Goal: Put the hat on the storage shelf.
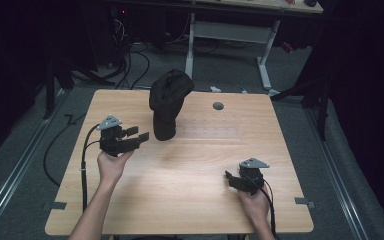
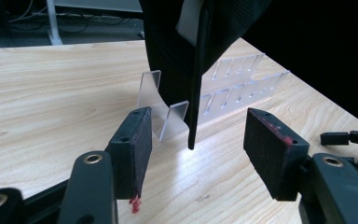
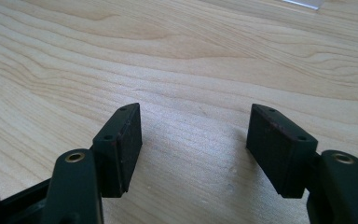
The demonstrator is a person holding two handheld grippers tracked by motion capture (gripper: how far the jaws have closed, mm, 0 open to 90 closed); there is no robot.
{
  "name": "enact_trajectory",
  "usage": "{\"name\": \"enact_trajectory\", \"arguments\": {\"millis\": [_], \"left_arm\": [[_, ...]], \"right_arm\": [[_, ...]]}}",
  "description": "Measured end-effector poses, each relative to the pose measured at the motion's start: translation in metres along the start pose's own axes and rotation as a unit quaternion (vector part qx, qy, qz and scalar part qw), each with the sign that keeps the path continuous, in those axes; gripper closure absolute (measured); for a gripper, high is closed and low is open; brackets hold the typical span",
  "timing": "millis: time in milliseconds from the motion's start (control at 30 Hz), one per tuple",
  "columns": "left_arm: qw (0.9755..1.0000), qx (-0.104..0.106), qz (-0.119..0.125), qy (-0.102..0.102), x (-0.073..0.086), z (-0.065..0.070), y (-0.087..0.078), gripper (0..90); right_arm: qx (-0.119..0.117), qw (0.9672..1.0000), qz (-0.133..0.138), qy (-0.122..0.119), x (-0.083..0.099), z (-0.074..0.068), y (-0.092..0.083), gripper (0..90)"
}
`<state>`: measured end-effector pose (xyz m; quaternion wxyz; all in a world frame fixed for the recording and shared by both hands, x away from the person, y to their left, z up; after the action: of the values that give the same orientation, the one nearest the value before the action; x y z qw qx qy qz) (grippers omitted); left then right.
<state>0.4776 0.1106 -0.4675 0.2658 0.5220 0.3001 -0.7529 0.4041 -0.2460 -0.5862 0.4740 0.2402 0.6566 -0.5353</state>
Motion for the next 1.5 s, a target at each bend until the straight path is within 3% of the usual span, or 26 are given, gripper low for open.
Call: {"name": "enact_trajectory", "arguments": {"millis": [533, 867, 1500], "left_arm": [[1.0, 0.0, -0.003, -0.002, 0.013, 0.003, -0.02, 41.8], [0.9998, -0.002, -0.011, -0.013, 0.031, 0.005, -0.031, 41.4], [0.9993, -0.013, -0.032, -0.015, 0.062, 0.009, -0.04, 40.5]], "right_arm": [[0.0, 1.0, 0.0, 0.0, 0.0, 0.0, 0.0, 35.7], [0.0, 1.0, 0.0, 0.0, 0.0, 0.0, 0.0, 35.7], [0.0, 1.0, -0.001, 0.002, 0.0, 0.0, 0.0, 35.7]]}}
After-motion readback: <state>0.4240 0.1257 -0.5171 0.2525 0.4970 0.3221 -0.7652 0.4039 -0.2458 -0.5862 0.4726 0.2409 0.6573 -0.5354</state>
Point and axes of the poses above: each handheld gripper's, and its own axes: y roughly forward along the jaws, x roughly out of its underside, z roughly to its right, the point moved 8 cm from there along y, roughly forward along the jaws, and after that the axes turned 15 degrees about z, right-handed, at the moved point
